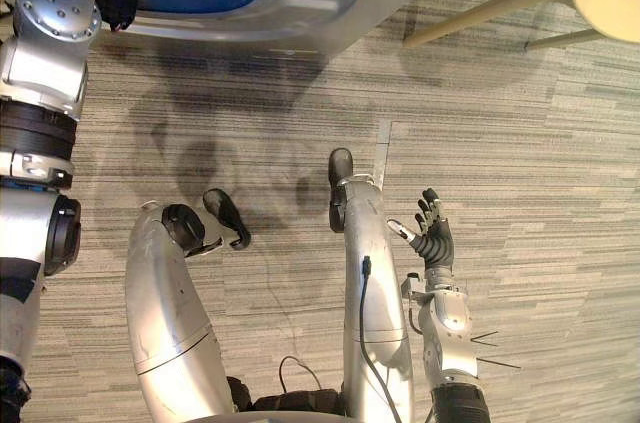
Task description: Pick up the laundry basket with both hands and put the clothes into the washing machine.
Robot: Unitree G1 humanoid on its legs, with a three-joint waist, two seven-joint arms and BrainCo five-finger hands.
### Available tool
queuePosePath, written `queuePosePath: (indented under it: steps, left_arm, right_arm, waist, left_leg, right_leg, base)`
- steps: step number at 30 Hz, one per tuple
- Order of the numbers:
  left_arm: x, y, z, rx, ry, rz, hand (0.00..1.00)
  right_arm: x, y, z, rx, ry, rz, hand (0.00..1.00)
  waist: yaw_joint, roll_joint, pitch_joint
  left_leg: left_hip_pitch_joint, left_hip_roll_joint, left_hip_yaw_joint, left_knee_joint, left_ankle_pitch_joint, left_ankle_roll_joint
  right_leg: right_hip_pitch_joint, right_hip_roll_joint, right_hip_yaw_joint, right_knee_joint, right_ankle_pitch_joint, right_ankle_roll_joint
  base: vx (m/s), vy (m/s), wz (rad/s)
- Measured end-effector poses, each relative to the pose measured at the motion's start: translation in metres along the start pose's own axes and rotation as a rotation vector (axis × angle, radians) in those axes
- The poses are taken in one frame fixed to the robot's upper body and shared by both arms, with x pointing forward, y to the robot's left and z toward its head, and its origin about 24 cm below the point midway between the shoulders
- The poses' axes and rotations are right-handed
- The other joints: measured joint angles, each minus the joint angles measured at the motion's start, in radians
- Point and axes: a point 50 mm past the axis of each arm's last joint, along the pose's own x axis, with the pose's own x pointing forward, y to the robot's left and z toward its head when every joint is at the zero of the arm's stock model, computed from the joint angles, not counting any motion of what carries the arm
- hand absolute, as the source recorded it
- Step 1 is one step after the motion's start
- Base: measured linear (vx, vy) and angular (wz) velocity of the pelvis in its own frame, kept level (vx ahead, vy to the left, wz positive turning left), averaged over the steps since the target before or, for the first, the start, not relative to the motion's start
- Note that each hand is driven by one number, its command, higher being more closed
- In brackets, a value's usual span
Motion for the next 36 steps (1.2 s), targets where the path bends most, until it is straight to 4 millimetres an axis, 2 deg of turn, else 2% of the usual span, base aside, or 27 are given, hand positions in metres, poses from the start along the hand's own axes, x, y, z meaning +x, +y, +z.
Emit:
queuePosePath:
  steps: [4,6,9,12,14,17,18,21,24,25,28,29,30,32,35,36]
  left_arm:
    - [-0.013,0.028,0.008,0.04,-0.036,0.23,0.0]
    - [-0.023,0.034,0.008,0.011,-0.042,0.322,0.0]
    - [-0.043,0.018,-0.003,-0.091,-0.003,0.358,0.0]
    - [-0.071,-0.017,-0.01,-0.283,0.023,0.289,0.0]
    - [-0.102,-0.054,-0.019,-0.449,0.092,0.21,0.0]
    - [-0.136,-0.087,-0.024,-0.628,0.18,0.138,0.0]
    - [-0.156,-0.104,-0.027,-0.71,0.241,0.1,0.0]
    - [-0.19,-0.131,-0.03,-0.824,0.347,0.025,0.0]
    - [-0.245,-0.162,-0.031,-0.955,0.519,-0.082,0.0]
    - [-0.255,-0.167,-0.031,-0.969,0.548,-0.102,0.0]
    - [-0.311,-0.189,-0.042,-1.011,0.755,-0.189,0.0]
    - [-0.321,-0.193,-0.044,-1.006,0.792,-0.208,0.0]
    - [-0.34,-0.198,-0.047,-0.996,0.864,-0.239,0.0]
    - [-0.38,-0.207,-0.059,-0.96,1.036,-0.263,0.0]
    - [-0.42,-0.213,-0.068,-0.914,1.218,-0.286,0.0]
    - [-0.44,-0.215,-0.07,-0.879,1.293,-0.319,0.0]
  right_arm:
    - [0.0,0.004,-0.001,-0.004,-0.002,-0.024,0.0]
    - [0.0,0.005,0.0,-0.03,-0.008,-0.045,0.0]
    - [0.001,0.006,0.005,-0.101,-0.029,-0.037,0.0]
    - [0.002,0.012,0.008,-0.154,-0.045,-0.007,0.0]
    - [-0.002,0.022,0.002,-0.181,-0.021,0.034,0.0]
    - [-0.007,0.043,-0.007,-0.172,0.01,0.087,0.0]
    - [-0.008,0.046,-0.008,-0.172,0.019,0.089,0.0]
    - [-0.009,0.043,-0.011,-0.186,0.039,0.075,0.0]
    - [-0.016,0.037,-0.019,-0.209,0.086,0.062,0.0]
    - [-0.018,0.035,-0.021,-0.217,0.096,0.06,0.0]
    - [-0.03,0.021,-0.037,-0.251,0.18,0.05,0.0]
    - [-0.033,0.02,-0.04,-0.251,0.194,0.048,0.0]
    - [-0.039,0.016,-0.046,-0.246,0.226,0.04,0.0]
    - [-0.047,0.013,-0.062,-0.239,0.306,0.033,0.0]
    - [-0.059,0.01,-0.084,-0.212,0.417,0.017,0.0]
    - [-0.067,0.007,-0.097,-0.206,0.488,0.005,0.0]
  waist:
    - [0.007,0.003,-0.002]
    - [0.009,0.006,-0.005]
    - [0.014,0.011,-0.01]
    - [0.018,0.013,-0.025]
    - [0.025,0.016,-0.1]
    - [0.048,0.017,-0.125]
    - [0.059,0.025,-0.14]
    - [0.072,0.031,-0.145]
    - [0.073,0.037,-0.163]
    - [0.074,0.041,-0.168]
    - [0.083,0.05,-0.209]
    - [0.089,0.05,-0.215]
    - [0.099,0.049,-0.236]
    - [0.104,0.05,-0.286]
    - [0.111,0.05,-0.328]
    - [0.113,0.052,-0.364]
  left_leg:
    - [0.021,-0.007,-0.018,-0.031,0.021,-0.021]
    - [0.034,-0.007,-0.026,-0.04,0.025,-0.029]
    - [0.073,-0.007,-0.031,-0.062,0.031,-0.041]
    - [0.127,-0.006,-0.04,-0.102,0.04,-0.057]
    - [0.14,-0.006,-0.037,-0.14,0.047,-0.069]
    - [0.203,-0.007,-0.037,-0.193,0.063,-0.088]
    - [0.233,-0.011,-0.04,-0.228,0.074,-0.095]
    - [0.32,-0.022,-0.037,-0.297,0.093,-0.107]
    - [0.469,-0.044,-0.034,-0.417,0.125,-0.116]
    - [0.495,-0.048,-0.033,-0.441,0.132,-0.115]
    - [0.668,-0.076,-0.02,-0.594,0.175,-0.119]
    - [0.704,-0.082,-0.017,-0.623,0.184,-0.121]
    - [0.765,-0.095,-0.01,-0.682,0.202,-0.121]
    - [0.871,-0.117,-0.004,-0.806,0.247,-0.119]
    - [1.001,-0.139,0.008,-0.952,0.301,-0.117]
    - [1.053,-0.148,0.016,-1.026,0.331,-0.117]
  right_leg:
    - [0.026,-0.008,-0.022,-0.008,-0.008,-0.019]
    - [0.04,-0.009,-0.033,-0.01,-0.013,-0.028]
    - [0.079,-0.008,-0.043,-0.02,-0.021,-0.041]
    - [0.137,-0.008,-0.058,-0.051,-0.026,-0.05]
    - [0.146,-0.007,-0.065,-0.076,-0.029,-0.058]
    - [0.202,-0.008,-0.079,-0.105,-0.036,-0.072]
    - [0.236,-0.01,-0.09,-0.129,-0.038,-0.076]
    - [0.322,-0.013,-0.103,-0.18,-0.038,-0.077]
    - [0.476,-0.031,-0.13,-0.271,-0.039,-0.077]
    - [0.504,-0.034,-0.135,-0.291,-0.039,-0.078]
    - [0.686,-0.052,-0.169,-0.417,-0.026,-0.092]
    - [0.72,-0.055,-0.172,-0.439,-0.022,-0.089]
    - [0.777,-0.063,-0.177,-0.481,-0.017,-0.086]
    - [0.884,-0.073,-0.2,-0.582,0.008,-0.08]
    - [1.01,-0.076,-0.218,-0.704,0.043,-0.069]
    - [1.056,-0.076,-0.224,-0.768,0.065,-0.063]
  base:
    - [-0.03,-0.047,0.13]
    - [-0.01,-0.043,0.08]
    - [-0.01,-0.046,0.07]
    - [-0.01,-0.053,0.06]
    - [0.02,-0.064,0.04]
    - [0.05,-0.089,0.11]
    - [0.05,-0.097,0.18]
    - [0.05,-0.077,0.17]
    - [0.08,-0.081,0.3]
    - [0.09,-0.067,0.41]
    - [0.12,-0.041,0.33]
    - [0.19,-0.028,0.31]
    - [0.19,-0.012,0.3]
    - [0.16,0.014,0.32]
    - [0.13,0.022,0.21]
    - [0.15,0.039,0.08]
